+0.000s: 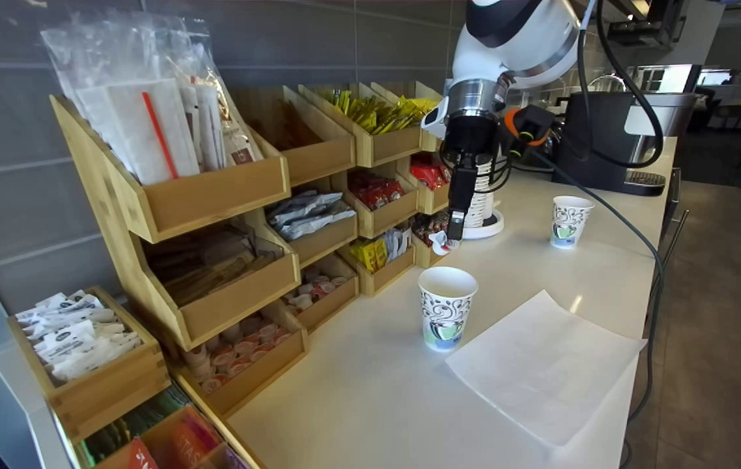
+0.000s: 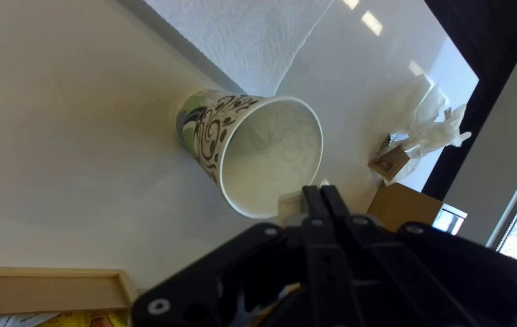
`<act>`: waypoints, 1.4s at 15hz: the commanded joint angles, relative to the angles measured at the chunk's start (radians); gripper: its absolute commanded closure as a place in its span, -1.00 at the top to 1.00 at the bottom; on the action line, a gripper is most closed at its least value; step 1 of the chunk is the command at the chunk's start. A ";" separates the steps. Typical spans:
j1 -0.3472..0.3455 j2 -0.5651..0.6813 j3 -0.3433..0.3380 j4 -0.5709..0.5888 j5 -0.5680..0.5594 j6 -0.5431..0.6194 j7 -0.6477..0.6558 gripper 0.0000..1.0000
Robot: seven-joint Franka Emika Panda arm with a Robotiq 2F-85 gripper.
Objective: Pour the contents from the small white container to the left cup
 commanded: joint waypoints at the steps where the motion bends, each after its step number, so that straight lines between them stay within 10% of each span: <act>1: 0.016 -0.045 -0.001 -0.056 -0.062 0.056 -0.001 -0.98; 21: 0.090 -0.149 0.029 -0.173 -0.284 0.243 0.007 -0.98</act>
